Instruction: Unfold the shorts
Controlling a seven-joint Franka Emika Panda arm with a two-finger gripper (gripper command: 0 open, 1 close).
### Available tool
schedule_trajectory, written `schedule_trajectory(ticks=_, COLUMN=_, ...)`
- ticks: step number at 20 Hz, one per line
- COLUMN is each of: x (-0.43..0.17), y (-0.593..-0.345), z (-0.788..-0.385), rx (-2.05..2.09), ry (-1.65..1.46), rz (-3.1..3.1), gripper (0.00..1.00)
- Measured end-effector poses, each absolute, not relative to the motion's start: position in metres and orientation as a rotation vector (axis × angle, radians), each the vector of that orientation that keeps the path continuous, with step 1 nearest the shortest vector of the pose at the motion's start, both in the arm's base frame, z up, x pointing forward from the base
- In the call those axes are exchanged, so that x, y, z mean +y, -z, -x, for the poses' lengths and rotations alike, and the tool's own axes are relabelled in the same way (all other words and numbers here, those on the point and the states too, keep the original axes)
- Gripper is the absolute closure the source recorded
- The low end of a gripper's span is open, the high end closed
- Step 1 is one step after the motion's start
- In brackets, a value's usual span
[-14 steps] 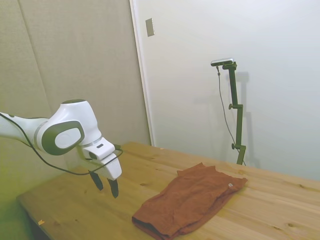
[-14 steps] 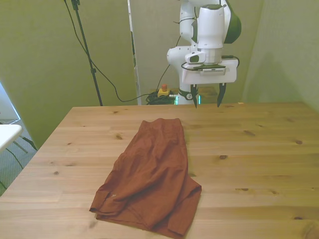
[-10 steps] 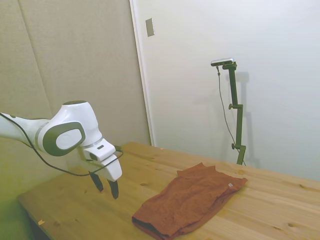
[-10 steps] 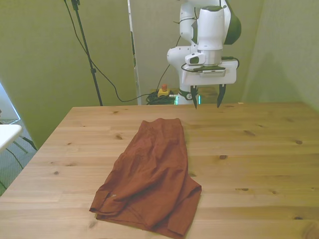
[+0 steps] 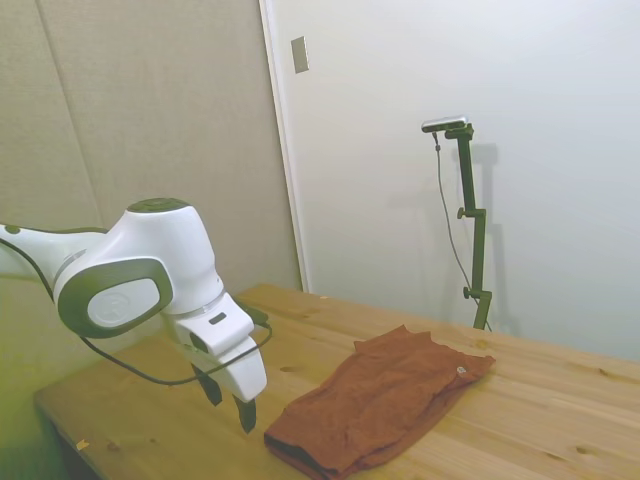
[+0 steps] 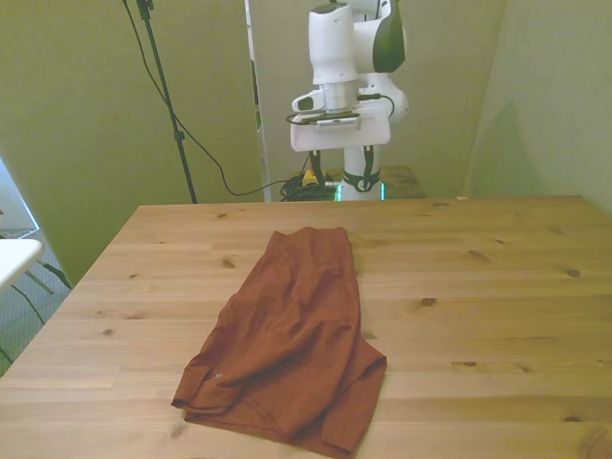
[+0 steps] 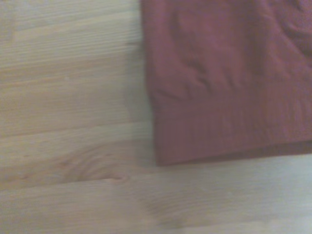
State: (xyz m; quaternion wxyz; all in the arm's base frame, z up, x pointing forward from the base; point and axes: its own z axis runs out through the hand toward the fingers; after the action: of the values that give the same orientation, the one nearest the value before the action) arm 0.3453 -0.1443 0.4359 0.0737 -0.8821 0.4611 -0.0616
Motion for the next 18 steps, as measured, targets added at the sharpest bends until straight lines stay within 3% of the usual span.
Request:
schedule_trajectory(ticks=13, x=-0.320, y=-0.434, z=-0.362, rx=1.375, ry=0.063, rz=2.451, gripper=0.00)
schedule_trajectory(ticks=18, x=-0.354, y=-0.406, z=-0.395, rx=1.350, ry=-0.047, rz=2.395, gripper=0.00)
